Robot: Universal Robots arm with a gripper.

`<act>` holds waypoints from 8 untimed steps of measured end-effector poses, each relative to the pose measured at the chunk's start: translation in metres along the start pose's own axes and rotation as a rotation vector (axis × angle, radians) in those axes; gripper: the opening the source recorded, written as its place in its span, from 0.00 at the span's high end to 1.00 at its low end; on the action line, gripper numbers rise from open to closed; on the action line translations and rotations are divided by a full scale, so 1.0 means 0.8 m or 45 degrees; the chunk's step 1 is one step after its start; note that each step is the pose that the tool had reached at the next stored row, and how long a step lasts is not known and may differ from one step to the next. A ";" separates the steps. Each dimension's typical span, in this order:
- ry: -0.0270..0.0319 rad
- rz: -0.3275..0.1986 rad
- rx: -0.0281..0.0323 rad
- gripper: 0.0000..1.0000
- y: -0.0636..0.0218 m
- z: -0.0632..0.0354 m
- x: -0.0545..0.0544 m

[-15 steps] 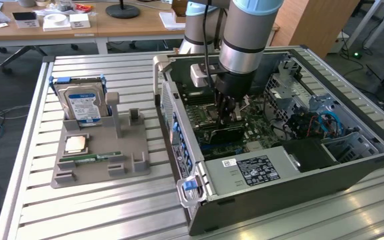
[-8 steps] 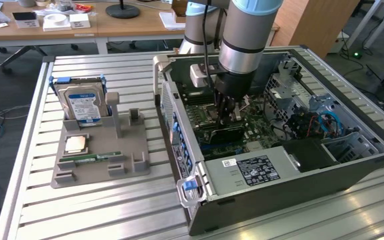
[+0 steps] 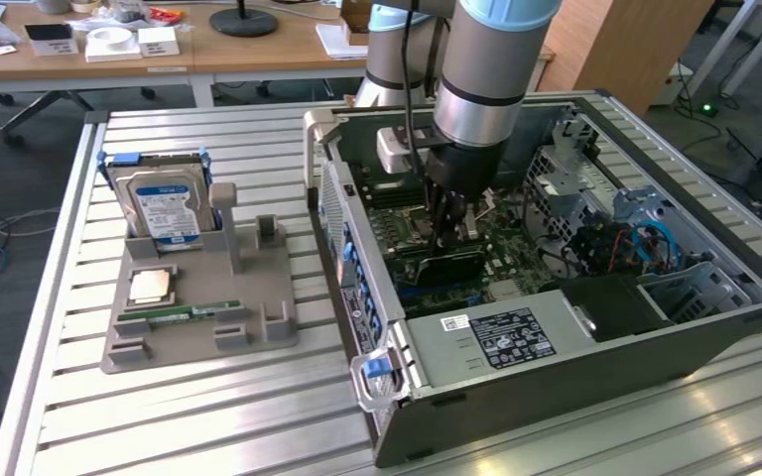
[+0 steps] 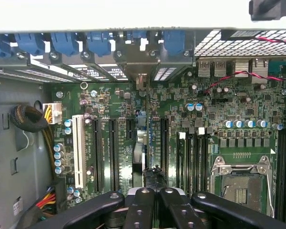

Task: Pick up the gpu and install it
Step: 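Press down on the gpu until it lock into place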

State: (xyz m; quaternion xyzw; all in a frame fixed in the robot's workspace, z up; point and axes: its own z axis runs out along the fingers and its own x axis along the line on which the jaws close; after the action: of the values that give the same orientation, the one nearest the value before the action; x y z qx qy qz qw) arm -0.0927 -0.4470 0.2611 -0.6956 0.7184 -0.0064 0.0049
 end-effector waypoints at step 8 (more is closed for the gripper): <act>0.0001 0.000 0.0000 0.89 0.001 0.002 0.000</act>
State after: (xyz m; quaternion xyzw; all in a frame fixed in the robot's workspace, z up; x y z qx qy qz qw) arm -0.0932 -0.4470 0.2598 -0.6956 0.7184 -0.0064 0.0049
